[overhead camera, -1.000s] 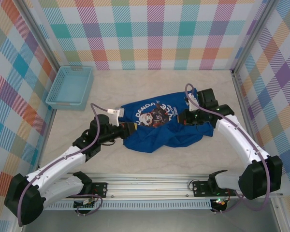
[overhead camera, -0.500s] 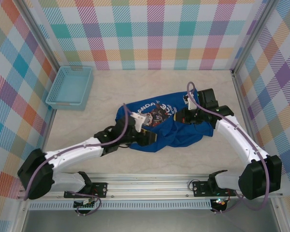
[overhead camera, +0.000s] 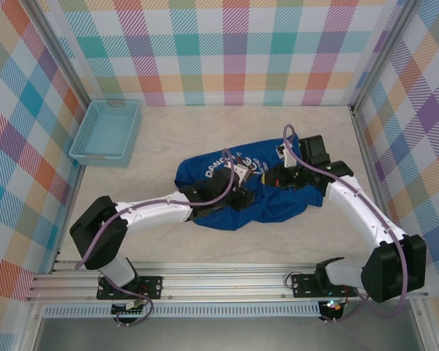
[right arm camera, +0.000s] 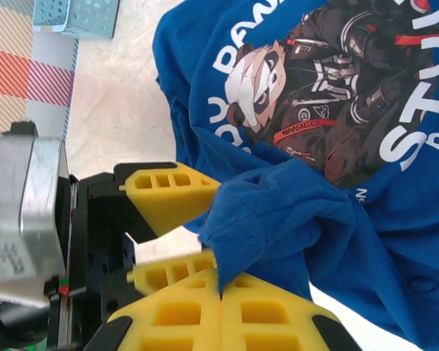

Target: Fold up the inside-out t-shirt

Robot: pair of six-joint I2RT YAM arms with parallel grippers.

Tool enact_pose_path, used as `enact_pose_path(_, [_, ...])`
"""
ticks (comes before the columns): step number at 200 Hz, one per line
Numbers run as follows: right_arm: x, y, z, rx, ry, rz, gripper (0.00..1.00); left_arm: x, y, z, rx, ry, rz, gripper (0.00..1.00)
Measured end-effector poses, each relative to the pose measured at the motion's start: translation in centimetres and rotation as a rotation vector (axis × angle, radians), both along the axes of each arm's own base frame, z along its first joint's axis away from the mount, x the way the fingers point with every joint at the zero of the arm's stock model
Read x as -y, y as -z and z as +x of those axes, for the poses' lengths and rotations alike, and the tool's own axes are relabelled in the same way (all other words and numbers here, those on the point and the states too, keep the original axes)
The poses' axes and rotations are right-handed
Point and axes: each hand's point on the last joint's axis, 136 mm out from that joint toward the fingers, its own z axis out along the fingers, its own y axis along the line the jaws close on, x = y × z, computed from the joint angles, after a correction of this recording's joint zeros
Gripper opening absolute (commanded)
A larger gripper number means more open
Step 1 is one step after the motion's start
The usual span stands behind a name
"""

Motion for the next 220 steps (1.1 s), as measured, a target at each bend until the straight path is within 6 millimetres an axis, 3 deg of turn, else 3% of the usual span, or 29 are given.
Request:
enact_pose_path(78, [0.3, -0.8, -0.2, 0.039, 0.008, -0.005, 0.0, -5.1, 1.3, 3.4, 0.008, -0.177, 0.11, 0.0])
enact_pose_path(110, [0.7, -0.9, -0.2, 0.071, 0.013, -0.031, 0.0, -5.8, 1.2, 4.1, -0.031, -0.168, 0.078, 0.0])
enact_pose_path(130, [1.4, -0.5, 0.1, 0.086, 0.036, -0.075, 0.0, -6.0, -0.1, 3.1, -0.074, -0.128, 0.0, 0.0])
enact_pose_path(179, [2.6, 0.5, 0.4, 0.128, 0.067, -0.166, 0.0, -7.3, -6.4, -0.8, -0.156, -0.036, -0.313, 0.0])
enact_pose_path(200, [2.9, 0.5, 0.3, 0.152, 0.075, -0.187, 0.0, -7.5, -7.3, -2.0, -0.188, -0.003, -0.366, 0.0])
enact_pose_path(220, [3.5, -0.2, 0.4, 0.198, 0.099, -0.205, 0.0, -7.8, -6.8, -3.0, -0.243, 0.029, -0.397, 0.0])
